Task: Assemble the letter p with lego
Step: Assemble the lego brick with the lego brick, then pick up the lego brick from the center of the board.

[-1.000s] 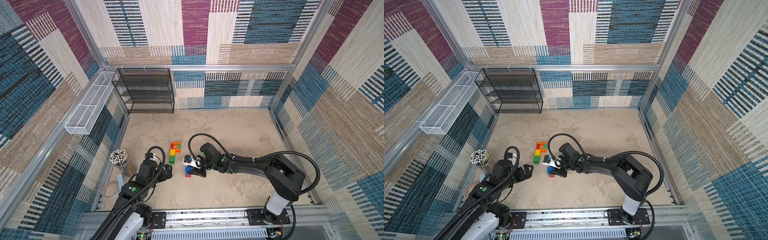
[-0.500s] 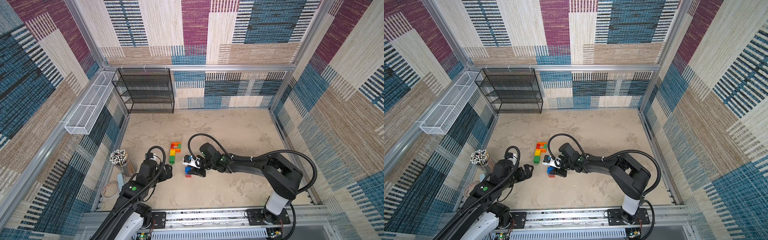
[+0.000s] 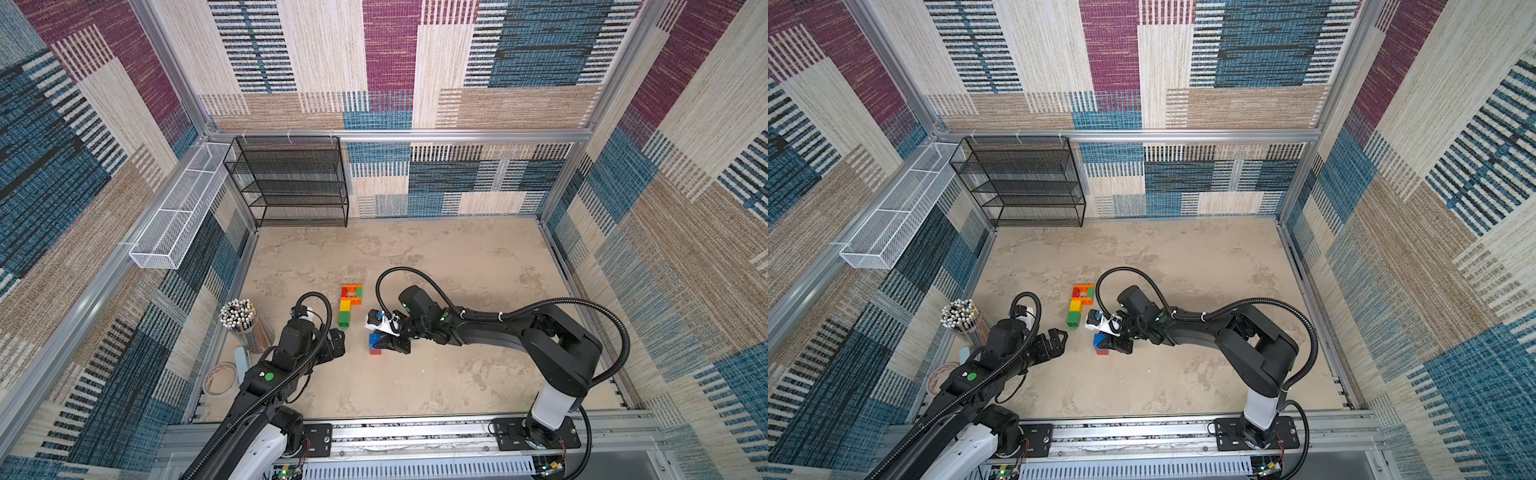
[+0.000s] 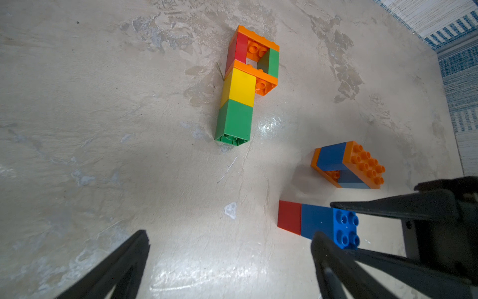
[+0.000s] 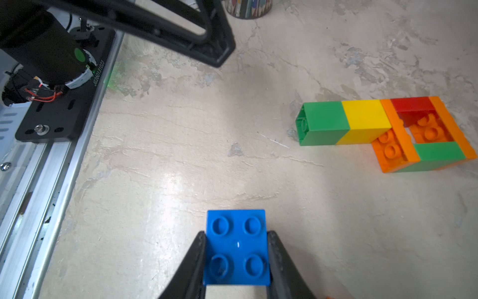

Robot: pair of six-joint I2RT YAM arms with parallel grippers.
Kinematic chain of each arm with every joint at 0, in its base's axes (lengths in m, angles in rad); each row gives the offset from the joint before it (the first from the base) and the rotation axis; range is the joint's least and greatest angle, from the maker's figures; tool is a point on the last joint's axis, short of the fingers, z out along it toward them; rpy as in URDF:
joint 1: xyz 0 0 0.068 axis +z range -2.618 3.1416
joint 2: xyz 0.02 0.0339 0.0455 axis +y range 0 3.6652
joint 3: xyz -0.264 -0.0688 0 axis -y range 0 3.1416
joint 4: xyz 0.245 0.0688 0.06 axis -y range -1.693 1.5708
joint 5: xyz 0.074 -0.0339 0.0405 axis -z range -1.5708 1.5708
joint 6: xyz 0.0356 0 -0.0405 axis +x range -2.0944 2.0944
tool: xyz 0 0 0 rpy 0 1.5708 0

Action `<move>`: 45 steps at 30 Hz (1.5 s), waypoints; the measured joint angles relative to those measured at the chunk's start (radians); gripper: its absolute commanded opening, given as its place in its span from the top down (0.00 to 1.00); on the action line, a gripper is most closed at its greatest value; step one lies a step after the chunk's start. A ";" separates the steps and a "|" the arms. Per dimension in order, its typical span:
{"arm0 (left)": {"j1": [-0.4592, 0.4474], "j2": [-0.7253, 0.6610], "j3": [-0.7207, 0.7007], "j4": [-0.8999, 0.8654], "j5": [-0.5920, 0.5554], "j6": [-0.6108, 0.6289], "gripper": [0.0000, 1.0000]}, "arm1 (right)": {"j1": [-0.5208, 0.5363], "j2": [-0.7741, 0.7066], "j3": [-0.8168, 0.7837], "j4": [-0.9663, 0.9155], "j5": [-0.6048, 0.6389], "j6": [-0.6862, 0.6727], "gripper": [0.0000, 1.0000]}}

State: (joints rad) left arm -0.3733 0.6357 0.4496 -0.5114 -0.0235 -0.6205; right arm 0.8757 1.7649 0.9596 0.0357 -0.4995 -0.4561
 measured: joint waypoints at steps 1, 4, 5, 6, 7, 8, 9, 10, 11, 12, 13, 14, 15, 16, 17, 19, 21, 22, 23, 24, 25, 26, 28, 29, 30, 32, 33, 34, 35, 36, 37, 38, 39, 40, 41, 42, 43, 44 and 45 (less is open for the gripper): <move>0.000 0.004 0.000 0.000 0.000 0.000 0.01 | -0.001 0.000 -0.006 0.012 -0.002 0.010 0.94; 0.000 0.012 0.000 0.001 0.000 0.000 0.01 | -0.004 0.003 -0.021 0.047 -0.009 0.029 0.94; 0.000 0.012 0.000 0.002 0.000 0.000 0.01 | -0.005 0.008 -0.023 0.056 -0.013 0.033 0.94; 0.000 0.013 0.000 0.002 0.001 0.000 0.01 | -0.005 0.012 -0.023 0.065 -0.013 0.037 0.94; 0.000 0.013 0.000 0.002 0.001 0.000 0.01 | -0.005 0.017 -0.019 0.071 -0.014 0.039 0.93; 0.000 0.013 0.000 0.003 0.001 0.000 0.00 | -0.005 0.019 -0.016 0.070 -0.013 0.040 0.93; 0.000 0.013 0.000 0.003 0.001 0.000 0.01 | -0.005 0.019 -0.014 0.068 -0.013 0.040 0.92; 0.000 0.013 0.000 0.003 0.001 0.000 0.00 | -0.005 0.018 -0.013 0.067 -0.013 0.040 0.92; 0.000 0.013 0.000 0.003 0.002 0.000 0.01 | -0.005 0.016 -0.012 0.064 -0.012 0.040 0.91; 0.000 0.014 0.000 0.003 0.002 0.000 0.01 | -0.005 0.010 -0.012 0.055 -0.006 0.040 0.88; 0.000 0.015 0.000 0.004 0.002 0.000 0.00 | -0.005 0.002 -0.013 0.042 -0.005 0.040 0.84; 0.000 0.017 0.000 0.004 0.002 0.000 0.01 | -0.005 -0.006 -0.013 0.030 0.001 0.040 0.81; 0.000 0.018 0.000 0.005 0.002 0.000 0.01 | -0.005 -0.012 -0.012 0.017 0.008 0.040 0.77; 0.000 0.018 0.000 0.005 0.003 0.000 0.00 | -0.005 -0.018 -0.008 0.001 0.011 0.040 0.75; 0.000 0.017 0.000 0.006 0.003 0.000 0.01 | -0.005 -0.021 -0.003 -0.015 0.013 0.041 0.72; 0.000 0.018 0.000 0.006 0.003 0.000 0.01 | -0.005 -0.024 0.010 -0.045 0.013 0.041 0.67; 0.000 0.018 -0.001 0.006 0.003 0.000 0.01 | -0.005 -0.024 0.023 -0.063 0.014 0.048 0.63; 0.000 0.018 -0.001 0.006 0.003 0.000 0.01 | -0.005 -0.024 0.027 -0.066 0.014 0.048 0.60; 0.000 0.018 -0.002 0.006 0.003 0.000 0.01 | -0.004 -0.025 0.031 -0.068 0.014 0.052 0.57; 0.000 0.018 -0.003 0.006 0.003 0.000 0.00 | -0.004 -0.027 0.033 -0.070 0.014 0.055 0.53; 0.000 0.018 -0.005 0.007 0.003 0.000 0.01 | -0.004 -0.030 0.033 -0.071 0.014 0.056 0.49; 0.000 0.018 -0.007 0.007 0.003 0.000 0.01 | -0.004 -0.034 0.033 -0.073 0.014 0.056 0.47; 0.000 0.017 -0.009 0.007 0.003 0.000 0.01 | -0.004 -0.046 0.033 -0.079 0.014 0.059 0.42; 0.000 0.017 -0.010 0.007 0.003 0.000 0.00 | -0.004 -0.051 0.033 -0.078 0.014 0.059 0.41; 0.000 0.016 -0.010 0.007 0.003 0.000 0.01 | -0.004 -0.056 0.032 -0.078 0.014 0.059 0.40; 0.000 0.016 -0.011 0.007 0.003 0.000 0.01 | -0.004 -0.064 0.030 -0.079 0.014 0.059 0.38; 0.000 0.016 -0.011 0.007 0.003 0.000 0.00 | -0.005 -0.071 0.028 -0.081 0.014 0.059 0.38; 0.000 0.016 -0.011 0.007 0.003 0.000 0.01 | -0.005 -0.080 0.025 -0.085 0.014 0.059 0.38; 0.000 0.016 -0.011 0.007 0.003 0.000 0.01 | -0.010 -0.096 0.019 -0.089 0.015 0.059 0.39; 0.001 0.016 -0.012 0.007 0.003 0.000 0.01 | -0.019 -0.118 0.013 -0.093 0.012 0.059 0.39; 0.001 0.016 -0.012 0.007 0.003 0.000 0.01 | -0.027 -0.135 0.008 -0.095 0.013 0.059 0.40; 0.001 0.016 -0.013 0.007 0.003 0.000 0.01 | -0.042 -0.158 0.002 -0.099 0.017 0.059 0.40; 0.001 0.016 -0.014 0.008 0.003 0.000 0.01 | -0.056 -0.178 -0.003 -0.101 0.029 0.059 0.41; 0.001 0.016 -0.015 0.009 0.003 0.000 0.00 | -0.068 -0.194 -0.008 -0.104 0.037 0.058 0.41; 0.001 0.016 -0.016 0.009 0.003 0.000 0.01 | -0.080 -0.209 -0.015 -0.107 0.047 0.052 0.41; 0.001 0.017 -0.016 0.009 0.003 0.000 0.01 | -0.089 -0.220 -0.023 -0.109 0.054 0.046 0.41; 0.001 0.017 -0.016 0.010 0.003 0.000 0.01 | -0.093 -0.227 -0.031 -0.109 0.058 0.037 0.41; 0.001 0.017 -0.016 0.010 0.003 0.000 0.00 | -0.100 -0.231 -0.041 -0.113 0.065 0.028 0.42; 0.001 0.019 -0.016 0.011 0.003 0.000 0.01 | -0.108 -0.230 -0.048 -0.119 0.066 0.018 0.42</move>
State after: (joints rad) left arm -0.3725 0.6544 0.4335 -0.5003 -0.0200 -0.6205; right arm 0.7677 1.5345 0.9112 -0.0830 -0.4335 -0.4385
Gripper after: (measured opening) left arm 0.994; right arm 0.587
